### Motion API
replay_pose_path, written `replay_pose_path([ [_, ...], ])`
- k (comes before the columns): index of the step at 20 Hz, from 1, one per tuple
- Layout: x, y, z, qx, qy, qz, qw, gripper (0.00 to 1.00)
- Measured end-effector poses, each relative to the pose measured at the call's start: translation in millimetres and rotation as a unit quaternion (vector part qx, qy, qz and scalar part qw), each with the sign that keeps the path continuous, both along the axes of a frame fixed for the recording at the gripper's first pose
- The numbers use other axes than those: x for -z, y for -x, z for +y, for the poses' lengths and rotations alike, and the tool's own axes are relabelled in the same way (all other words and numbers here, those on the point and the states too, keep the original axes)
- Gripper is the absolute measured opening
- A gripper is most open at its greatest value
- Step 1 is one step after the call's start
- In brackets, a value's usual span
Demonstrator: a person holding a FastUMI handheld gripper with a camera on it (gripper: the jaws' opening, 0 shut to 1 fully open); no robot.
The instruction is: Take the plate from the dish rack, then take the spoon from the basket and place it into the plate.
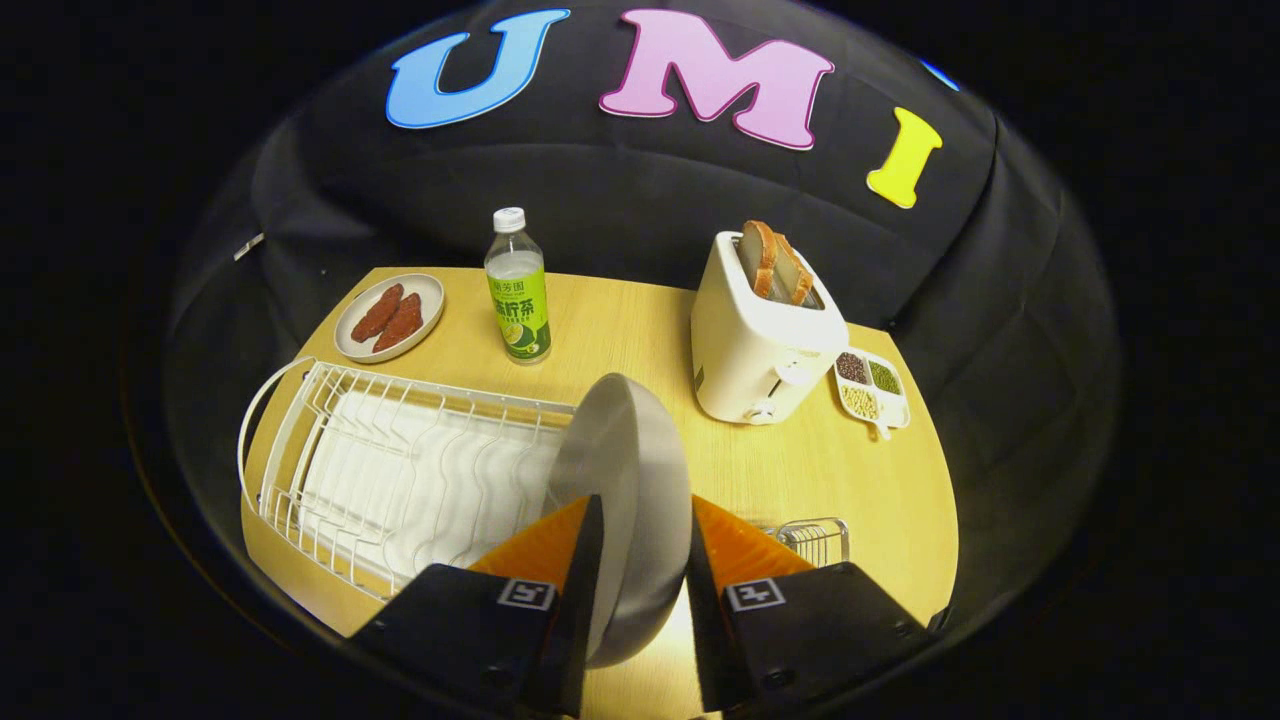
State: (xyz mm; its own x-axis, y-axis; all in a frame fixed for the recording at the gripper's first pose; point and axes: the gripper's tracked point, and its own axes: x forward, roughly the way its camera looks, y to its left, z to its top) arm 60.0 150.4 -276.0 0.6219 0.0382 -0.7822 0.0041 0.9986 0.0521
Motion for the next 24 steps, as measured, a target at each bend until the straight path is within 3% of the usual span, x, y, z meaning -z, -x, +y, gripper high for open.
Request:
replay_pose_path([
  [1,-2,-1,-2,0.005,0.008,-0.004,1.0,0.41],
  [6,-11,-6,-3,0.01,0.063,-0.007,0.998,0.29],
  [12,-49,-25,13,-0.039,0.15,-0.067,0.986,0.25],
  [17,-46,-23,4,-0.002,0.138,-0.065,0.988,0.25],
  [21,-66,-31,8,-0.011,0.172,-0.097,0.98,0.25],
  [24,-86,-33,3,-0.002,0.164,-0.121,0.979,0.25],
])
